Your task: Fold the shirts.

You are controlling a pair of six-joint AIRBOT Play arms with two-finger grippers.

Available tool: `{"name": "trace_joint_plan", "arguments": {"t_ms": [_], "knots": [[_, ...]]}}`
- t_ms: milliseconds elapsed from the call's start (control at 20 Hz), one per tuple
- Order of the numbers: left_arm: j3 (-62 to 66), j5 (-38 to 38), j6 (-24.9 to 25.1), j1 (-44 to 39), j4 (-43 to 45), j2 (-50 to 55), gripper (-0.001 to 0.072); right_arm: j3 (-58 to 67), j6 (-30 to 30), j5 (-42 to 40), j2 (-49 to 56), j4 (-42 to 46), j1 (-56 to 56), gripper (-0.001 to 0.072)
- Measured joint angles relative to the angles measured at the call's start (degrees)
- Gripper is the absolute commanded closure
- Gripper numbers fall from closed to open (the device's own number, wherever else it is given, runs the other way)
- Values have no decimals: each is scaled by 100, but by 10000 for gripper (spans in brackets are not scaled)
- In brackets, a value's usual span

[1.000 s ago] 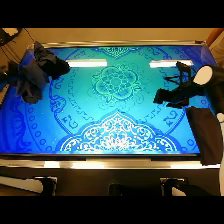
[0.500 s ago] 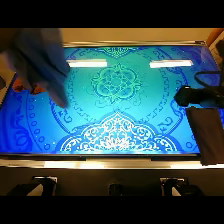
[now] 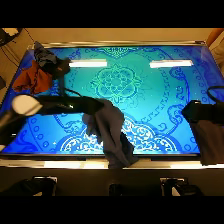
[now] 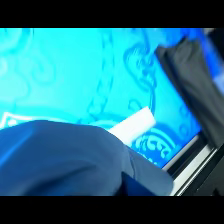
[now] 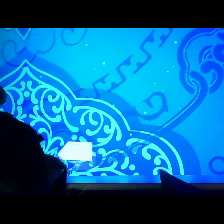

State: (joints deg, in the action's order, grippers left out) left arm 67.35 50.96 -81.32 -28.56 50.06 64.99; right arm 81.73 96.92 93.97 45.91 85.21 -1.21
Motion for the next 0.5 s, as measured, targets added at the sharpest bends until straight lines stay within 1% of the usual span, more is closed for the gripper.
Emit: {"name": "trace_joint_plan", "arguments": {"t_ms": [50,150,200,250,350,500], "knots": [[-24,-68,-61,-37,11,179,-9,-2,37,4,50,0,0,45],[125,-74,-177,136,46,437,-4,-4,76,42,236,-15,0,45],[284,-50,-199,332,44,503,23,-7,79,83,380,-79,0,45],[452,50,-232,573,72,557,99,-24,57,103,544,-177,0,45],[772,400,-280,1165,216,623,111,-120,-48,164,960,-476,0,46],[800,1344,-372,1956,612,675,109,-501,-203,286,1600,-1117,0,46]]}}
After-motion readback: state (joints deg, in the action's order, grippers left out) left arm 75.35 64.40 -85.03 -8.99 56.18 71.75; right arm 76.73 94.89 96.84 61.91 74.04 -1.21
